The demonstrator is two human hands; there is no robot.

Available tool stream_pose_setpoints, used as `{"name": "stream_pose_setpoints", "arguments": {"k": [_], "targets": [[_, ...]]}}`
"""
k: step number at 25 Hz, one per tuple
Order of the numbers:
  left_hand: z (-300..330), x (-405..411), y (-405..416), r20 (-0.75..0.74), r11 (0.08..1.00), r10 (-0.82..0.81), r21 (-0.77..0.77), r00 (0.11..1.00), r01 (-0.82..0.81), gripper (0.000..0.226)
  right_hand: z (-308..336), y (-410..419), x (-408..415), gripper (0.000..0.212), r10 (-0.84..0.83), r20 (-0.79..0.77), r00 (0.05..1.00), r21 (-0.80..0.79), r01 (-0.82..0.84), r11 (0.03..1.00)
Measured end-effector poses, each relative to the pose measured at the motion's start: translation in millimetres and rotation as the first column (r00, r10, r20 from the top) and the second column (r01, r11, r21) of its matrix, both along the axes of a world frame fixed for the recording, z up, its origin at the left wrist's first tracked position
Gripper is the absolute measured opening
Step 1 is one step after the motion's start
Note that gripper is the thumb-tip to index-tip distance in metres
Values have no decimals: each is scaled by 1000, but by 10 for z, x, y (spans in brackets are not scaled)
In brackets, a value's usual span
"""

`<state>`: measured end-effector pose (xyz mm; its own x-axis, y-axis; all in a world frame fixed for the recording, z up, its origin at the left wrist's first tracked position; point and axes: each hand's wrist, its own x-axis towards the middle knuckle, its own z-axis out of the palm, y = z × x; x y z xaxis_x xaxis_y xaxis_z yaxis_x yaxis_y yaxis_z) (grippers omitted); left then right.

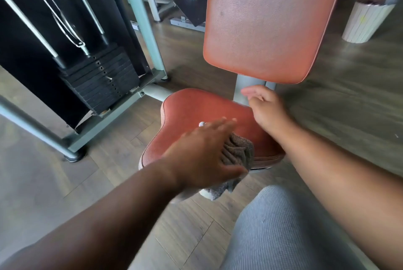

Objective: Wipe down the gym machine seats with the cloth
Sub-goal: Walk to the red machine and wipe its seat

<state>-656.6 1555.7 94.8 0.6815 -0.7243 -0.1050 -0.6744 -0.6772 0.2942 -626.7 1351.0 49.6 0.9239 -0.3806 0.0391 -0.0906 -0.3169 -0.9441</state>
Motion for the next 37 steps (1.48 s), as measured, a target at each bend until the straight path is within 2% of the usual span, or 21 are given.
{"name": "stream_pose_setpoints", "arguments": {"k": [1,2,3,5,7,10,13,14,16,18,21,23,25,28,31,34,37], "targets": [[22,53,170,0,988,55,-147,998,-55,82,12,57,-165,31,-41,26,999,-59,43,997],[3,116,339,16,961,146,-238,989,-138,66,11,178,-342,36,-33,48,998,-194,41,980],[-31,174,452,18,937,239,-268,971,-225,57,-10,351,-512,42,45,73,996,-350,-16,936],[-138,303,530,-14,915,351,-205,936,-347,61,-60,771,-748,50,271,46,961,-618,-185,764],[-203,343,487,2,951,299,-84,954,-298,73,-156,1001,-835,55,315,10,949,-782,-189,594],[-205,410,378,47,985,164,37,985,-166,86,-362,778,-857,52,266,27,964,-839,-123,530],[-141,424,198,-13,959,281,-24,960,-281,67,-558,500,-1000,53,221,28,975,-888,-77,453],[-122,430,130,-2,960,280,-1,960,-280,58,-590,429,-1030,53,192,26,981,-892,-64,448],[-106,475,71,44,963,261,63,964,-264,45,-593,329,-1049,53,124,30,992,-880,-33,475],[-117,553,80,63,962,260,75,964,-264,44,-597,200,-1054,54,47,55,997,-852,23,523],[-191,594,118,60,971,219,84,974,-224,50,-604,-17,-1037,56,-70,66,995,-691,96,716],[-212,606,129,27,973,221,61,975,-222,54,-598,-138,-949,56,-93,6,996,-554,81,829],[-221,618,119,13,967,251,41,968,-252,55,-579,-247,-752,46,-85,-66,994,-453,46,891],[-234,606,98,37,963,263,51,964,-264,55,-472,-435,-391,42,-44,-277,960,-297,-42,954],[-233,584,114,36,961,271,51,962,-273,54,-400,-480,-270,41,-103,-362,926,-176,41,983],[-242,602,122,36,960,273,49,961,-274,54,-404,-171,-534,51,-245,-352,903,-356,113,928],[-253,614,113,35,962,269,45,963,-270,55,-384,131,-818,63,-233,-291,928,-530,47,847]]}}
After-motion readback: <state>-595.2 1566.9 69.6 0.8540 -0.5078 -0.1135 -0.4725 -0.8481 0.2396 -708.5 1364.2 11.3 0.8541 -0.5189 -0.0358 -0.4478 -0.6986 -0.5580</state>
